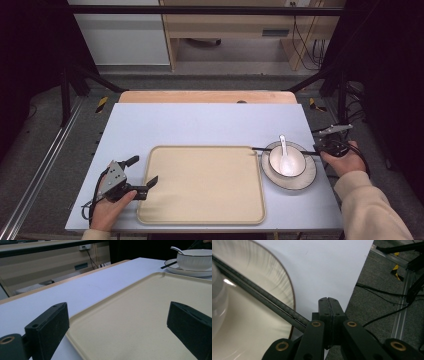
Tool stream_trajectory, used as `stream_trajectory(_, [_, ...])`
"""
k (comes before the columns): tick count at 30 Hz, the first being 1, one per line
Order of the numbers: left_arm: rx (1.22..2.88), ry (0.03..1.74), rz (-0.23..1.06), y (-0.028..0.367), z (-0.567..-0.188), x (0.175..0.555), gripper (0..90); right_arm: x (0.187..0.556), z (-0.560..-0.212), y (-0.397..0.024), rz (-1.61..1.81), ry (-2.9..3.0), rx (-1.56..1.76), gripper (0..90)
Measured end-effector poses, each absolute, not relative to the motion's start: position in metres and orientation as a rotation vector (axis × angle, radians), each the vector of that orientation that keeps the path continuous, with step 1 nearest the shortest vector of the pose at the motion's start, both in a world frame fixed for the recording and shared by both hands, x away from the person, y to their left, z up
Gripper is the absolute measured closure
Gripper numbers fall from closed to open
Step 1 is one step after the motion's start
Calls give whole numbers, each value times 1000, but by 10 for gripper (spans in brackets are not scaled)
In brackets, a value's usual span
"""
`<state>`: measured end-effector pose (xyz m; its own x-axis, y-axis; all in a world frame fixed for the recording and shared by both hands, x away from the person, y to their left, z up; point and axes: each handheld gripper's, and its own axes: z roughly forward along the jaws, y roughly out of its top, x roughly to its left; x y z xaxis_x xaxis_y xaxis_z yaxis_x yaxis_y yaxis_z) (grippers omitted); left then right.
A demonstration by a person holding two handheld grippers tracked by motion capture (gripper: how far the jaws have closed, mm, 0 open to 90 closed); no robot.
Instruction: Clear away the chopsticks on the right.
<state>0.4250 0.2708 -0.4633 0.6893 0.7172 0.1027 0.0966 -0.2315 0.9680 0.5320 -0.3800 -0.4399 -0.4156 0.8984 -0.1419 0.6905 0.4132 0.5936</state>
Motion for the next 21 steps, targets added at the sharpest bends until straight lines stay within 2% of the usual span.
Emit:
stream_trajectory(9, [1743, 654, 655, 268, -464, 425, 41, 498, -437, -378, 656, 2243, 1357, 899])
stream_trajectory(16, [1750, 655, 655, 268, -465, 426, 42, 488, -428, -375, 796, 2262, 1192, 801])
stream_trajectory(21, [1750, 655, 655, 269, -465, 425, 43, 490, -430, -371, 804, 2295, 1159, 792])
